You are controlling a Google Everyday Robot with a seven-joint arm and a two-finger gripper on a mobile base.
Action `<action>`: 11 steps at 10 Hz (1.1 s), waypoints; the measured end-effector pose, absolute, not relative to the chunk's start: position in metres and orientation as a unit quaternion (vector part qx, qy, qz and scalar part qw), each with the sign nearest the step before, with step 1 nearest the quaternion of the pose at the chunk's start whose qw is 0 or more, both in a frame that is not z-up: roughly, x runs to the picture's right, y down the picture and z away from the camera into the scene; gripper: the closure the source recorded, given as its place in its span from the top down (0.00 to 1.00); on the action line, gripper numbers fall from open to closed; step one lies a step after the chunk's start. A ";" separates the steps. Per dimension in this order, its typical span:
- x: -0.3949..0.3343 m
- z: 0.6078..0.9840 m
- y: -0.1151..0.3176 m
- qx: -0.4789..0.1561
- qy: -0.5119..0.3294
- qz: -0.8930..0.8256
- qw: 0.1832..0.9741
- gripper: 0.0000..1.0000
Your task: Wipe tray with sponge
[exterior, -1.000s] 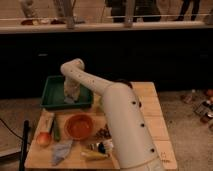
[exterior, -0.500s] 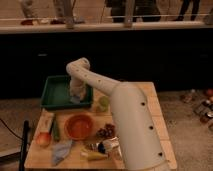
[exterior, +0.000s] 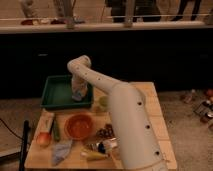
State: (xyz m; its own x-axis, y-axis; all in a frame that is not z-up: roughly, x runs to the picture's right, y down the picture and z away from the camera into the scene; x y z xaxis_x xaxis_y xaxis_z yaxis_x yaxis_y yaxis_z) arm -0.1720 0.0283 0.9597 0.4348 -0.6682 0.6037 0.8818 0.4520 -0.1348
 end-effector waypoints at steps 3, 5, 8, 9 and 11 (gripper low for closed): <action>-0.187 0.965 0.026 -0.216 -0.249 -0.478 0.814 0.00; -0.199 0.966 0.028 -0.214 -0.262 -0.483 0.808 0.00; -0.212 0.956 0.038 -0.213 -0.285 -0.495 0.793 0.00; -0.210 0.948 0.045 -0.214 -0.293 -0.498 0.787 0.00; -0.208 0.939 0.053 -0.217 -0.301 -0.502 0.781 0.00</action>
